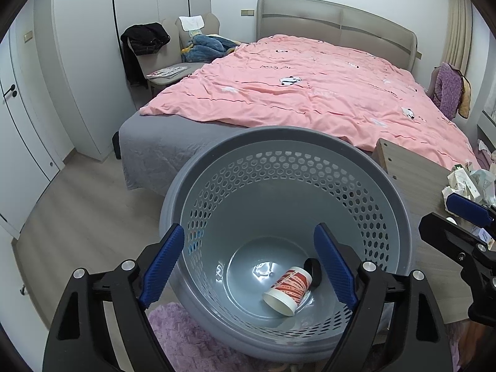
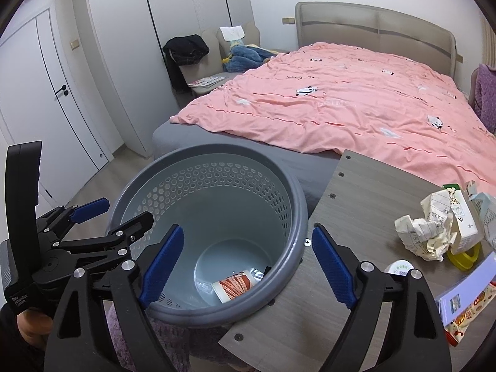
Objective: Collect trash
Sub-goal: 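Move both tools back to the table toward the snack wrapper and white lid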
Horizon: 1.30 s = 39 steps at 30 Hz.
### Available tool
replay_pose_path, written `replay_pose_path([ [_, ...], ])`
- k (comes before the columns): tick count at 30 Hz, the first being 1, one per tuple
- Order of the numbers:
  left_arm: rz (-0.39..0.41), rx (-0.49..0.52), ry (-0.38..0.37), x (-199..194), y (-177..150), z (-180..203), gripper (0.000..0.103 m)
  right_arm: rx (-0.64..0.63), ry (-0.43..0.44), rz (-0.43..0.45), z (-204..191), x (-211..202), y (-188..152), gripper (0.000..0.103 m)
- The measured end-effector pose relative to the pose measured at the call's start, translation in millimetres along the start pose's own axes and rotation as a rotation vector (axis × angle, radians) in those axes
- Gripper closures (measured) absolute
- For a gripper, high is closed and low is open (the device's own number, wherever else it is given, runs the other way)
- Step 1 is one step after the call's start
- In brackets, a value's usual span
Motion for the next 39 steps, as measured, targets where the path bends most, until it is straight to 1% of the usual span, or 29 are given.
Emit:
replay_pose_path([
  [2,-0.001,0.010,-0.007,-3.4,-2.2,4.1,0.021,0.005,-0.006,0.008,3.0,-5.0,-1.6,0.015],
  [7,0.007,0.030,-0.021,-12.0,-4.7,15.8,0.021,0.033,-0.030,0.030,17.7,-20.2,-6.2,0.014],
  [11,0.009,0.047,-0.057,-17.5,-3.6,29.3,0.021,0.065,-0.059,0.051,36.8,-37.2,-12.2,0.013],
  [19,0.018,0.116,-0.135,-28.1,-6.1,80.7,0.021,0.132,-0.142,0.081,81.9,-70.9,-28.9,0.010],
  [23,0.008,0.152,-0.170,-27.7,-10.1,108.2,0.021,0.171,-0.192,0.091,109.6,-88.3,-40.5,0.010],
  [27,-0.007,0.192,-0.203,-27.8,-15.2,136.4,0.021,0.207,-0.231,0.092,132.9,-100.9,-53.8,0.010],
  [32,-0.020,0.235,-0.216,-27.1,-20.5,163.1,0.021,0.263,-0.278,0.088,165.9,-113.4,-74.4,0.010],
  [36,-0.030,0.258,-0.224,-27.0,-23.2,181.5,0.021,0.311,-0.315,0.066,191.0,-114.0,-91.3,0.010],
  [39,-0.039,0.272,-0.222,-25.5,-26.6,192.6,0.021,0.340,-0.321,0.050,202.6,-109.2,-101.4,0.010],
])
Point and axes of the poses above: each gripper's, at about its wrist camera, not at the fingertips, and x roughly the way its jaws point, z to its right, y to its top, the point moved 6 cm from there along x, roughly the way its jaws point, and after that the axes turned 2 degrees about x, right-handed, at the moved point
